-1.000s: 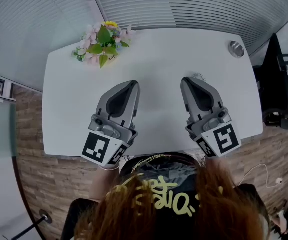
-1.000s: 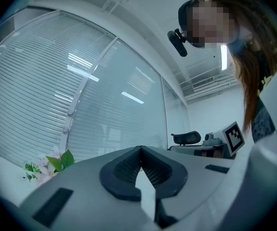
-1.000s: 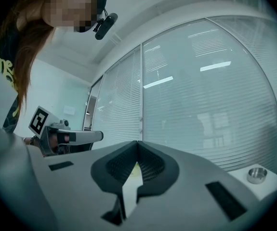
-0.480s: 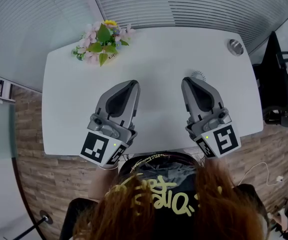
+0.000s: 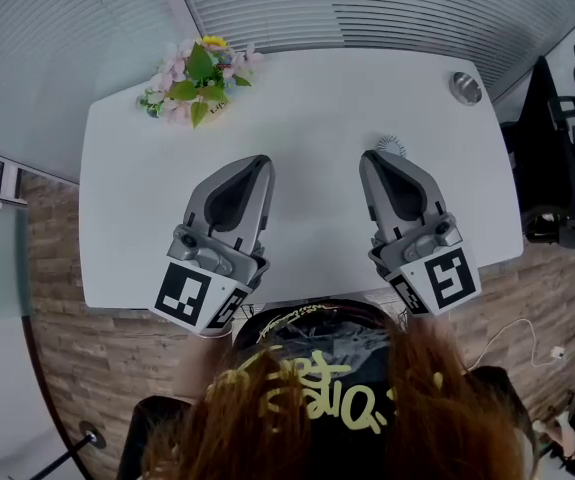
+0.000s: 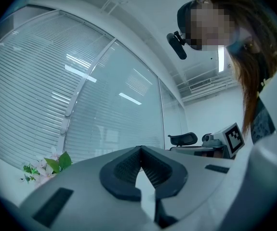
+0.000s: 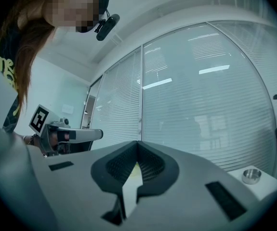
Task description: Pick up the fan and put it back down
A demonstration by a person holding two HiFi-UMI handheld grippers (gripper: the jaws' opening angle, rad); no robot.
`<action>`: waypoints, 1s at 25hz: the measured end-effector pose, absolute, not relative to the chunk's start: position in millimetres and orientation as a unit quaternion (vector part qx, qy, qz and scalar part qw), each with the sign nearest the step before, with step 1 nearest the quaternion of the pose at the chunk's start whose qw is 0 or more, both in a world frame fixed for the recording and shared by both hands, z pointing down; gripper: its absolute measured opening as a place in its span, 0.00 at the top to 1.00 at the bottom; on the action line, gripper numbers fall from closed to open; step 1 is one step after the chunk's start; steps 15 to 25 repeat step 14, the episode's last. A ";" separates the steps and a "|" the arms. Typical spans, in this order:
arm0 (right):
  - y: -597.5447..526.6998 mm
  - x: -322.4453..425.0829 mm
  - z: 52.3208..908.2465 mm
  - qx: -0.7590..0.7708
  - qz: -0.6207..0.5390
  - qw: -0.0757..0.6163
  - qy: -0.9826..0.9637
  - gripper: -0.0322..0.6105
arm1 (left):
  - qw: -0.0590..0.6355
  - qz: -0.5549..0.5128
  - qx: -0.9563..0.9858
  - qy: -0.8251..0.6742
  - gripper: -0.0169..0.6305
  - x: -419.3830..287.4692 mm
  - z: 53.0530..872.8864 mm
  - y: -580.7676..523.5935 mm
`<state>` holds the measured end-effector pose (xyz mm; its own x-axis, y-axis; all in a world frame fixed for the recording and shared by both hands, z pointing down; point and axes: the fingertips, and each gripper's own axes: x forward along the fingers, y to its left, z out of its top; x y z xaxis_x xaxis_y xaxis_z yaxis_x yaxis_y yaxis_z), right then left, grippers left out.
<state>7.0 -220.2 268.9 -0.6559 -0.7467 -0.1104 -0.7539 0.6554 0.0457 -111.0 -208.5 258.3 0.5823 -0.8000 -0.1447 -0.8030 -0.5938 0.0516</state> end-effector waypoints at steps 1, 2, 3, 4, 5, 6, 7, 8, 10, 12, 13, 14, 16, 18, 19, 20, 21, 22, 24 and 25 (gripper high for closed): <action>-219.9 7.6 268.9 -0.413 0.044 0.041 0.909 0.95 | 0.010 0.076 -0.890 0.450 0.99 -110.5 258.4 -208.5; -219.5 7.8 268.8 -0.413 0.044 0.040 0.909 0.95 | 0.010 0.076 -0.890 0.450 0.99 -110.2 258.5 -208.6; -218.9 7.9 268.5 -0.413 0.044 0.040 0.909 0.95 | 0.010 0.076 -0.890 0.450 0.99 -109.9 258.4 -208.3; -218.1 7.9 268.1 -0.413 0.045 0.040 0.909 0.95 | 0.010 0.076 -0.890 0.450 0.99 -109.7 258.1 -207.7; -217.1 8.1 267.9 -0.413 0.045 0.039 0.909 0.95 | 0.010 0.077 -0.890 0.450 0.99 -109.4 257.7 -207.0; -216.3 8.4 267.9 -0.413 0.045 0.039 0.909 0.95 | 0.011 0.077 -0.890 0.450 0.99 -109.1 257.3 -206.3; -215.6 8.8 268.0 -0.413 0.045 0.039 0.909 0.95 | 0.011 0.077 -0.890 0.450 0.99 -108.9 257.0 -205.9; -215.2 9.3 267.9 -0.413 0.044 0.040 0.909 0.95 | 0.011 0.077 -0.890 0.450 0.99 -108.6 256.8 -205.8; -214.5 10.4 267.4 -0.413 0.044 0.042 0.908 0.95 | 0.011 0.077 -0.889 0.451 0.99 -107.9 256.5 -205.7; -213.6 11.5 266.3 -0.413 0.045 0.044 0.909 0.95 | 0.011 0.077 -0.889 0.452 0.99 -107.1 256.3 -205.7; -213.0 11.9 265.7 -0.412 0.046 0.044 0.909 0.95 | 0.011 0.077 -0.888 0.453 0.99 -106.8 256.3 -205.6; -212.3 12.4 265.1 -0.412 0.046 0.044 0.909 0.95 | 0.011 0.077 -0.888 0.453 0.99 -106.4 256.3 -205.4; -212.3 12.4 265.1 -0.412 0.046 0.044 0.909 0.95 | 0.011 0.077 -0.888 0.453 0.99 -106.4 256.3 -205.4; -212.3 12.4 265.1 -0.412 0.046 0.044 0.909 0.95 | 0.011 0.077 -0.888 0.453 0.99 -106.4 256.3 -205.4; -212.3 12.4 265.1 -0.412 0.046 0.044 0.909 0.95 | 0.011 0.077 -0.888 0.453 0.99 -106.4 256.3 -205.4; -212.3 12.4 265.1 -0.412 0.046 0.044 0.909 0.95 | 0.011 0.077 -0.888 0.453 0.99 -106.4 256.3 -205.4; -212.3 12.4 265.1 -0.412 0.046 0.044 0.909 0.95 | 0.011 0.077 -0.888 0.453 0.99 -106.4 256.3 -205.4; -212.3 12.4 265.1 -0.412 0.046 0.044 0.909 0.95 | 0.011 0.077 -0.888 0.453 0.99 -106.4 256.3 -205.4; -212.3 12.4 265.1 -0.412 0.046 0.044 0.909 0.95 | 0.011 0.077 -0.888 0.453 0.99 -106.4 256.3 -205.4; -212.3 12.4 265.1 -0.412 0.046 0.044 0.909 0.95 | 0.011 0.077 -0.888 0.453 0.99 -106.4 256.3 -205.4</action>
